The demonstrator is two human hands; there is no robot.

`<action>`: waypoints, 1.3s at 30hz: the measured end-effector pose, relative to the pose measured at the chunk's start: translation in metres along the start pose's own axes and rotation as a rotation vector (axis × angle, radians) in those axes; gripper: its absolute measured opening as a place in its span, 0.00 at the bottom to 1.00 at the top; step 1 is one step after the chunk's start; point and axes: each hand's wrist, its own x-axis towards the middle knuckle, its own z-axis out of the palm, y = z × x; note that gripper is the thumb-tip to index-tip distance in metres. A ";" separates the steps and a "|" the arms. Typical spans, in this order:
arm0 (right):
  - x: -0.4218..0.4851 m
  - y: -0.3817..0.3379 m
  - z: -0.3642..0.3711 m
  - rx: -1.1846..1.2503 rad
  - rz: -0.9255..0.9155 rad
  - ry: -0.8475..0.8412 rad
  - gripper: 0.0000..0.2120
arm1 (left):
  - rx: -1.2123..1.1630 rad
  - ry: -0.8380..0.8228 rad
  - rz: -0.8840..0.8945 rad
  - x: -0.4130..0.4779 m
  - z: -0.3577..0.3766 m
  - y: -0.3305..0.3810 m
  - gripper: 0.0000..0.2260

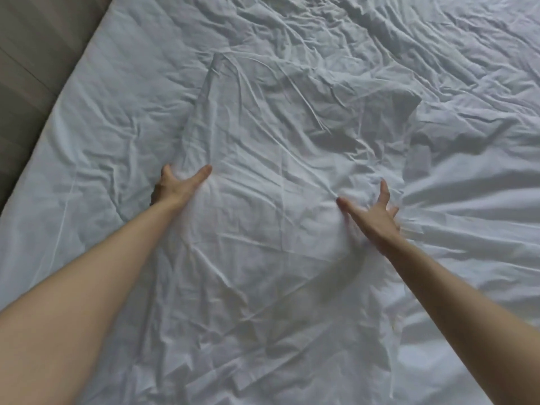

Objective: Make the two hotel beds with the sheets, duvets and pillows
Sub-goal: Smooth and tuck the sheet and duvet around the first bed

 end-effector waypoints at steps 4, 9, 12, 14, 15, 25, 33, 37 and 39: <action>0.028 0.002 0.006 0.106 0.066 0.006 0.59 | -0.024 -0.008 -0.061 0.029 0.001 0.000 0.53; 0.032 -0.006 0.009 0.162 0.067 0.086 0.53 | -0.010 0.105 -0.038 0.021 0.010 0.004 0.40; 0.025 -0.016 0.012 0.234 0.011 0.069 0.43 | -0.001 0.247 0.011 0.002 0.008 0.011 0.31; 0.016 -0.026 0.012 0.235 -0.029 0.096 0.38 | -0.026 0.297 0.053 -0.010 -0.003 0.021 0.28; 0.010 -0.032 0.011 0.227 -0.053 0.114 0.37 | -0.030 0.317 0.082 -0.016 -0.012 0.028 0.28; -0.012 -0.056 -0.007 0.311 -0.364 0.128 0.30 | 0.128 0.367 0.066 -0.012 -0.055 0.039 0.31; -0.009 -0.033 0.007 -0.128 -0.266 0.414 0.34 | 0.404 0.274 0.385 -0.029 0.020 0.043 0.26; -0.055 -0.042 0.057 -0.347 -0.709 0.170 0.27 | 0.456 0.175 0.470 -0.080 0.080 0.048 0.26; -0.059 -0.025 0.079 -0.524 -0.725 0.028 0.26 | 0.510 0.137 0.442 -0.096 0.104 0.027 0.26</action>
